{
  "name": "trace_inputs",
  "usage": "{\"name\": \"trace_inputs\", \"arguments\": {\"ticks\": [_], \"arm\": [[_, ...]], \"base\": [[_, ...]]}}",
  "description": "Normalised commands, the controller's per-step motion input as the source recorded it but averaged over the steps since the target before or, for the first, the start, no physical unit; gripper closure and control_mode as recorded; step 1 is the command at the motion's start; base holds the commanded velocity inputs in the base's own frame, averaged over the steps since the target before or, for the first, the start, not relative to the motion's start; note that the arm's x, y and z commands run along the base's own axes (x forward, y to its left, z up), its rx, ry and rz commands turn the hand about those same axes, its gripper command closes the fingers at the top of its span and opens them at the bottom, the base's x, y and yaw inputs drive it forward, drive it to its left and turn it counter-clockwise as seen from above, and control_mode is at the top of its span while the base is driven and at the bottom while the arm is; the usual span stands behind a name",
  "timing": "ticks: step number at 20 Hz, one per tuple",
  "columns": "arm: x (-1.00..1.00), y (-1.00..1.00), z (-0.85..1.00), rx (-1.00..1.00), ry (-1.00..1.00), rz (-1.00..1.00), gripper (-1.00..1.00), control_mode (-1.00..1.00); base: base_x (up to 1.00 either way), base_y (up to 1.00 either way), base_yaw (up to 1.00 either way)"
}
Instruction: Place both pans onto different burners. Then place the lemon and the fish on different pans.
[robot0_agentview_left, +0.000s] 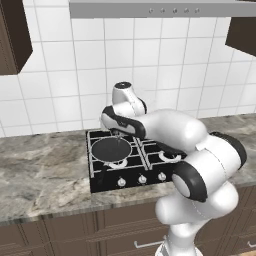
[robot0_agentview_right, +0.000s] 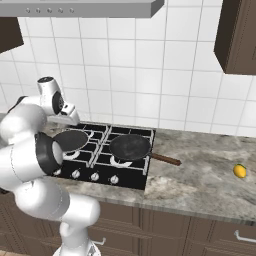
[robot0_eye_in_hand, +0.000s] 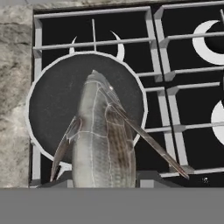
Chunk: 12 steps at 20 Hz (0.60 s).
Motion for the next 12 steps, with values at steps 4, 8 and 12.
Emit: {"name": "trace_inputs", "arguments": {"ticks": [4,8,12], "arm": [[0.2,0.11,-0.53,0.0,0.0,0.05,1.0,-1.0],[0.26,0.09,-0.34,0.0,0.0,0.03,1.0,-1.0],[0.11,0.06,-0.38,0.0,0.0,0.02,1.0,-1.0]], "base": [[0.0,0.0,0.0],[0.0,0.0,0.0],[0.0,0.0,0.0]]}}
